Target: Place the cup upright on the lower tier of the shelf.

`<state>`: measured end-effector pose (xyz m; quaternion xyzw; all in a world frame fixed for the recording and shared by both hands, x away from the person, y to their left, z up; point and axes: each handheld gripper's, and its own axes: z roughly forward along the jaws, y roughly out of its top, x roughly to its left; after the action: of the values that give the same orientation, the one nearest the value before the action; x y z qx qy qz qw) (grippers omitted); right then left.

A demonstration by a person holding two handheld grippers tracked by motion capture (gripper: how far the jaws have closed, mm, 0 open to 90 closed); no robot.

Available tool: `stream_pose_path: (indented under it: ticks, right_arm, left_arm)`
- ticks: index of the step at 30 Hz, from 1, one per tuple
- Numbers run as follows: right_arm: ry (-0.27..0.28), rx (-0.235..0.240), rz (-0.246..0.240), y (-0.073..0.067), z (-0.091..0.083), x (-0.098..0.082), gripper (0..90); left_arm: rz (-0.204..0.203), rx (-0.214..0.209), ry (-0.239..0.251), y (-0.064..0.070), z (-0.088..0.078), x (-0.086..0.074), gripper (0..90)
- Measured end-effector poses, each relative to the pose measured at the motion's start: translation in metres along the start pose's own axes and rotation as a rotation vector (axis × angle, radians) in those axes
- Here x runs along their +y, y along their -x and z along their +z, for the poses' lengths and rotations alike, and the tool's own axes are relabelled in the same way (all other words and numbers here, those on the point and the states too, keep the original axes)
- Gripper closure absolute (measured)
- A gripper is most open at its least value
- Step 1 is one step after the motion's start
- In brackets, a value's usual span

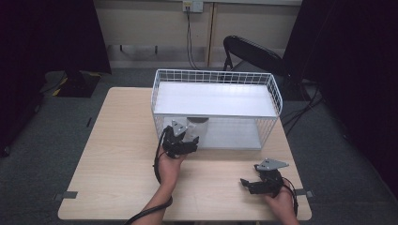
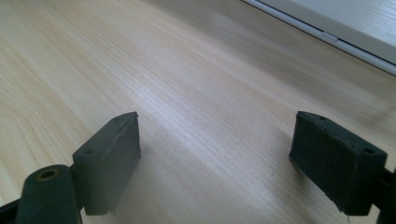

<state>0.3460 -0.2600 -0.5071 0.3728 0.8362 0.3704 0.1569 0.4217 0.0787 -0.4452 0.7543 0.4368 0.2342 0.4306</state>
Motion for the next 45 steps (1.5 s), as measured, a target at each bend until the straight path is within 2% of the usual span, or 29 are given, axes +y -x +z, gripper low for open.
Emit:
stream_pose_path:
  ticks: [10, 18, 24, 30, 37, 39, 45]
  right_arm:
    - [0.0, 0.0, 0.0, 0.0, 0.0, 0.0, 15.1]
    - [0.0, 0.0, 0.0, 0.0, 0.0, 0.0, 15.1]
    - [0.0, 0.0, 0.0, 0.0, 0.0, 0.0, 15.1]
    - [0.0, 0.0, 0.0, 0.0, 0.0, 0.0, 15.1]
    - [0.0, 0.0, 0.0, 0.0, 0.0, 0.0, 15.1]
    - [0.0, 0.0, 0.0, 0.0, 0.0, 0.0, 15.2]
    - [0.0, 0.0, 0.0, 0.0, 0.0, 0.0, 15.1]
  left_arm:
    - [-0.002, -0.053, -0.009, 0.005, -0.009, -0.011, 21.4]
    - [0.015, -0.077, -0.019, 0.001, -0.021, -0.019, 20.6]
    - [-0.004, -0.107, -0.016, -0.002, -0.029, -0.024, 20.2]
    - [0.01, -0.132, -0.031, -0.005, -0.035, -0.03, 20.1]
    - [0.035, -0.158, -0.041, 0.001, -0.039, -0.036, 20.2]
    - [0.022, -0.18, -0.039, 0.002, -0.04, -0.037, 20.1]
    - [0.046, -0.211, -0.054, 0.002, -0.044, -0.04, 19.8]
